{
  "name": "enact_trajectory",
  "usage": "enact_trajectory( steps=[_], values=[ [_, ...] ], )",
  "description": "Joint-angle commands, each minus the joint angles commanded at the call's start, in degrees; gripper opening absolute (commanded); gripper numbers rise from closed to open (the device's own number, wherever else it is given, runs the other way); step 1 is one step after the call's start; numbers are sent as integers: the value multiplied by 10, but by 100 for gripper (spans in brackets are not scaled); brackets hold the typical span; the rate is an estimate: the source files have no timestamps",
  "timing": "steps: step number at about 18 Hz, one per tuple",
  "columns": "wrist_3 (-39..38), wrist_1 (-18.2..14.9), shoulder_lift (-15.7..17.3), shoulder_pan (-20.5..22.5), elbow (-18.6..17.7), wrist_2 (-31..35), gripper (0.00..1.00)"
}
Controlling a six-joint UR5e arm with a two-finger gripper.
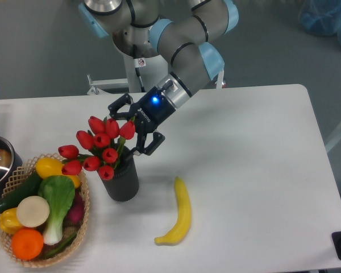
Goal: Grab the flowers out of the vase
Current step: 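Close the gripper around the red tulip stems, then lift the tulips straight up out of the black vase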
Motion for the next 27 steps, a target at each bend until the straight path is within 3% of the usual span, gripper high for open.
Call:
enact_trajectory(
  steps=[3,5,7,17,22,27],
  values=[
    [3,2,-1,0,1,8,32],
    [10,4,-2,0,1,15,13],
    [11,4,0,1,2,20,2],
    [-3,4,15,10,9,11,0],
    [-46,4,51,21,9,-11,0],
    [-77,4,78,46,9,-75,0]
  ],
)
